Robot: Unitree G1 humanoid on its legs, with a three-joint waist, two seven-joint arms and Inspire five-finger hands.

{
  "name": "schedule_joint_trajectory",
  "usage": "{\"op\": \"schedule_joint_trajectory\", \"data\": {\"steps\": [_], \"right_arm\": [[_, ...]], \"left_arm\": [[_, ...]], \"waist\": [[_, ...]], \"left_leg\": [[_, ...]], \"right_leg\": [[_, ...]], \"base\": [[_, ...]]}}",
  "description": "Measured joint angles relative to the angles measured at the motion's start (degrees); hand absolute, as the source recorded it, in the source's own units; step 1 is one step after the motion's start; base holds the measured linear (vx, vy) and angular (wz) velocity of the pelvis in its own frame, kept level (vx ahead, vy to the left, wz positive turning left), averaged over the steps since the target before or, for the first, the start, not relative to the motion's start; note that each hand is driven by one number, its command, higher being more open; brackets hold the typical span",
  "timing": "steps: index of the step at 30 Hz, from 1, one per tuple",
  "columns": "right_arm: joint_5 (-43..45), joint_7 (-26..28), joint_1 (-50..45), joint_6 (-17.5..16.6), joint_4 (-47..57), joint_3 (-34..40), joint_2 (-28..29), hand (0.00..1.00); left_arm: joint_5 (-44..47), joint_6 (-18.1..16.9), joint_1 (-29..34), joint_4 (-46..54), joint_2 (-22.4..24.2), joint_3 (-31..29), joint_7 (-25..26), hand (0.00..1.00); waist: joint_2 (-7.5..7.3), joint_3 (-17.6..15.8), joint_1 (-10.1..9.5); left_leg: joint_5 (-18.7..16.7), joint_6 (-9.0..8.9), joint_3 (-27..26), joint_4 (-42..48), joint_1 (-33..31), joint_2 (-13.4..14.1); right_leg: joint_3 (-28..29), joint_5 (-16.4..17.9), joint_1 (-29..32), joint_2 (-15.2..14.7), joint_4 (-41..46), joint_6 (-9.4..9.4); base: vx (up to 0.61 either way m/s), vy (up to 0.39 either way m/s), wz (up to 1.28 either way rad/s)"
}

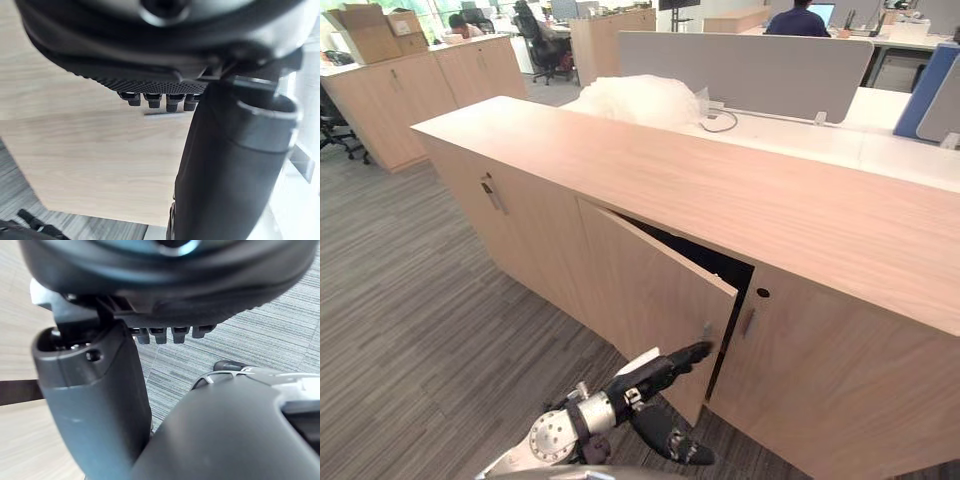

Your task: Walk over to the cabinet, pick up the folder, carry it to the office cabinet, place the folder inside the office cabinet, then close the office cabinet door

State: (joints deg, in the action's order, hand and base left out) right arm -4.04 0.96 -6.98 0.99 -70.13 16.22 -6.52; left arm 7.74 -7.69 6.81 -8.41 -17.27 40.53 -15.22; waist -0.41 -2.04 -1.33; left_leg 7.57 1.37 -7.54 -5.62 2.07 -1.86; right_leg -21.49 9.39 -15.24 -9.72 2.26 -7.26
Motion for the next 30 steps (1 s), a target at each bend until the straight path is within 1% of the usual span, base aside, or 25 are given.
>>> {"op": "schedule_joint_trajectory", "data": {"steps": [2, 4, 5, 8, 9, 11, 12, 13, 14, 15, 16, 17, 18, 19, 20, 22, 23, 24, 25, 26, 27, 29, 30], "right_arm": [[-0.08, 0.01, 0.15, -0.04, 0.22, 0.07, 0.38, 1.0], [-0.34, 0.04, 0.64, -0.02, 0.21, 0.06, 0.51, 1.0], [-0.34, 0.04, 0.63, -0.04, 0.21, 0.1, 0.64, 1.0], [-0.41, 0.09, 0.85, -0.02, 0.21, 0.59, 1.04, 1.0], [-0.45, 0.11, 1.08, -0.01, 0.21, 0.63, 1.15, 1.0], [-0.53, 0.43, 1.69, -0.04, 0.77, 0.63, 1.2, 1.0], [-0.54, 0.52, 1.83, -0.02, 0.88, 0.63, 1.19, 1.0], [-0.49, 0.75, 2.5, 0.13, 0.88, 0.59, 0.85, 1.0], [-0.4, 0.79, 3.35, 0.13, 0.95, 0.43, 1.05, 1.0], [-0.39, 0.8, 3.59, 0.13, 0.95, 0.33, 1.33, 1.0], [-0.28, 0.77, 3.78, 0.11, 1.17, 0.07, 1.54, 1.0], [-0.17, 0.74, 3.7, 0.1, 1.42, -0.03, 1.67, 1.0], [0.1, 0.62, 3.45, 0.11, 1.65, -0.18, 1.76, 1.0], [0.53, 0.35, 3.26, 0.11, 1.74, -1.02, 1.82, 1.0], [0.99, 0.24, 3.24, 0.11, 1.73, -1.68, 1.8, 1.0], [1.96, 0.01, 3.55, 0.03, 1.73, -2.2, 1.66, 1.0], [2.03, -0.25, 4.05, -0.24, 1.76, -2.22, 1.75, 1.0], [2.04, -0.32, 4.35, -0.34, 1.77, -2.21, 1.49, 1.0], [2.13, -0.61, 4.99, -0.38, 1.72, -2.21, 0.76, 1.0], [2.39, -1.22, 5.22, -0.45, 1.85, -2.22, 0.38, 1.0], [2.42, -1.29, 5.3, -0.51, 1.86, -2.26, 0.3, 1.0], [2.53, -1.47, 5.52, -0.47, 1.79, -3.47, -0.14, 1.0], [2.56, -1.56, 5.59, -0.44, 1.81, -3.82, -0.28, 1.0]], "left_arm": [[3.12, 1.67, 2.19, -5.64, -0.04, -4.27, -0.46, 1.0], [6.76, 2.94, 4.13, -9.25, -0.37, -7.15, -0.99, 1.0], [9.02, 3.5, 5.3, -11.2, -0.67, -8.6, -1.48, 1.0], [12.36, 3.42, 6.94, -17.53, -0.1, -12.33, -1.88, 1.0], [12.69, 3.38, 7.17, -19.24, 0.33, -13.29, -1.9, 1.0], [13.17, 3.54, 8.02, -25.68, 2.58, -17.64, -1.68, 1.0], [13.27, 3.98, 8.19, -26.08, 2.91, -19.09, -1.69, 1.0], [15.15, 3.94, 8.19, -27.6, 4.21, -22.4, -1.35, 1.0], [17.11, 3.89, 7.31, -29.9, 4.97, -25.82, -0.61, 1.0], [18.04, 3.85, 6.56, -31.78, 4.93, -27.12, -0.15, 1.0], [19.52, 4.03, 4.51, -37.11, 5.3, -29.4, 0.99, 1.0], [19.96, 4.18, 3.4, -39.78, 5.56, -30.52, 1.51, 1.0], [20.99, 4.54, 1.92, -44.24, 6.58, -33.3, 2.91, 1.0], [21.61, 4.51, 0.87, -47.47, 7.75, -37.39, 4.23, 1.0], [21.87, 4.46, 0.52, -48.57, 8.25, -39.01, 4.9, 1.0], [22.2, 4.05, 0.12, -51.18, 9.74, -43.66, 7.46, 1.0], [22.52, 3.96, -0.58, -51.56, 9.91, -45.9, 8.86, 1.0], [22.61, 3.85, -0.8, -51.5, 10.14, -46.69, 9.3, 1.0], [22.6, 3.01, -0.82, -51.23, 10.68, -48.34, 9.88, 1.0], [22.44, 2.59, -0.82, -51.28, 11.07, -49.4, 10.41, 1.0], [22.07, 2.46, -0.83, -51.26, 11.13, -49.62, 10.73, 1.0], [20.74, 1.7, -0.86, -51.12, 11.66, -50.51, 11.4, 1.0], [20.6, 1.45, -0.87, -51.07, 11.87, -50.53, 11.49, 1.0]], "waist": [[-0.34, -0.21, 1.23], [-0.61, -0.39, 1.72], [-0.85, -0.53, 1.8], [-1.67, -1.1, 1.78], [-1.78, -1.21, 1.76], [-2.02, -1.5, 1.71], [-1.69, -1.55, 1.67], [-1.56, -2.32, 0.9], [-2.03, -2.95, 0.91], [-2.28, -3.25, 0.94], [-2.34, -3.37, 1.7], [-2.39, -3.38, 1.95], [-2.46, -3.47, 2.0], [-2.45, -3.49, 2.11], [-2.45, -3.51, 2.12], [-2.26, -3.39, 2.03], [-2.33, -3.72, 2.09], [-1.82, -4.07, 2.05], [-0.46, -4.68, 1.52], [0.75, -4.89, 1.32], [1.03, -4.92, 1.34], [1.37, -5.16, 1.32], [1.35, -5.29, 1.21]], "left_leg": [[-0.32, -0.43, -0.62, 0.0, 0.29, 0.2], [-0.59, -0.5, -1.38, -0.01, 0.73, 0.3], [-0.74, -0.54, -1.64, -0.01, 0.87, 0.32], [-1.02, -0.69, -2.39, 0.0, 0.76, 0.3], [-1.12, -0.65, -2.75, 0.01, 0.74, 0.35], [-1.77, -0.72, -4.76, 0.03, -0.02, 0.85], [-1.79, -0.71, -5.5, 0.03, -0.47, 1.21], [-1.81, -0.7, -7.74, 0.04, -0.97, 1.89], [-1.73, -0.74, -9.49, 0.04, -1.24, 2.44], [-1.78, -0.86, -10.22, 0.04, -1.22, 2.64], [-1.75, -1.27, -11.03, 0.04, -1.07, 3.33], [-1.83, -1.4, -11.53, 0.04, -0.82, 3.6], [-2.14, -1.94, -12.69, 0.03, 0.01, 4.09], [-2.33, -2.36, -13.68, 0.03, 0.79, 4.55], [-2.44, -2.58, -14.09, 0.03, 1.17, 4.81], [-3.68, -3.87, -15.92, 1.69, 1.46, 6.53], [-7.96, -4.02, -16.16, 10.42, -2.26, 8.99], [-10.32, -4.15, -16.46, 15.19, -4.05, 10.75], [-14.43, -4.29, -17.08, 23.42, -6.46, 14.59], [-16.61, -4.04, -16.77, 28.73, -7.69, 17.34], [-16.93, -4.3, -16.42, 30.45, -8.13, 18.13], [-16.74, -4.47, -10.41, 36.99, -10.68, 18.94], [-17.08, -4.75, -8.66, 38.24, -11.55, 18.81]], "right_leg": [[0.69, 0.0, 0.04, -0.01, -0.14, 0.0], [1.47, 0.02, 0.06, -0.1, -0.28, -0.02], [1.7, 0.03, 0.09, -0.16, -0.28, -0.03], [2.2, 0.01, 0.49, -0.33, -0.19, -0.07], [2.58, 0.0, 0.75, -0.37, -0.08, -0.08], [3.85, 0.14, 3.0, -0.7, 0.85, -0.57], [2.77, 0.32, 3.87, -1.11, 1.22, -0.98], [-4.34, 0.34, 5.37, -3.51, 3.01, -1.09], [-8.45, -2.12, 5.47, -4.65, 2.31, -2.2], [-8.07, -3.64, 5.63, -4.48, 1.63, -2.73], [-7.49, -4.24, 5.5, -3.61, 0.52, -2.23], [-7.02, -4.47, 5.35, -3.25, 0.03, -2.16], [-5.96, -4.72, 5.0, -2.61, -0.71, -1.85], [-5.25, -4.83, 4.52, -2.06, -1.33, -1.68], [-4.96, -4.83, 4.3, -1.86, -1.54, -1.61], [-3.51, -4.77, 4.47, -1.01, -1.73, -1.02], [-3.27, -5.09, 4.99, -0.38, -1.6, -0.37], [-2.97, -5.24, 5.16, 0.28, -1.54, 0.0], [-1.65, -5.23, 5.08, 2.01, -1.6, 0.81], [0.02, -5.07, 4.79, 3.68, -1.76, 1.19], [0.62, -5.06, 4.76, 4.14, -1.78, 1.36], [3.11, -5.0, 4.82, 4.6, -1.81, 1.86], [3.67, -5.08, 4.77, 4.37, -1.77, 2.0]], "base": [[-0.01, 0.019, -0.2], [-0.02, 0.034, -0.21], [-0.02, 0.044, -0.17], [-0.02, 0.036, -0.08], [-0.02, 0.063, -0.25], [-0.02, 0.064, -0.41], [0.0, 0.074, -0.71], [0.03, 0.075, -0.88], [0.04, 0.059, -0.93], [0.03, -0.009, -0.64], [0.01, -0.037, -0.39], [0.02, -0.065, -0.47], [0.02, -0.062, -0.47], [0.03, -0.061, -0.46], [0.03, -0.072, -0.38], [0.03, -0.107, -0.41], [0.0, -0.133, -0.41], [0.0, -0.14, -0.57], [0.02, -0.113, -0.71], [0.03, -0.095, -0.7], [0.03, -0.094, -0.57], [0.0, -0.053, -0.47], [-0.03, 0.075, -0.52]]}}
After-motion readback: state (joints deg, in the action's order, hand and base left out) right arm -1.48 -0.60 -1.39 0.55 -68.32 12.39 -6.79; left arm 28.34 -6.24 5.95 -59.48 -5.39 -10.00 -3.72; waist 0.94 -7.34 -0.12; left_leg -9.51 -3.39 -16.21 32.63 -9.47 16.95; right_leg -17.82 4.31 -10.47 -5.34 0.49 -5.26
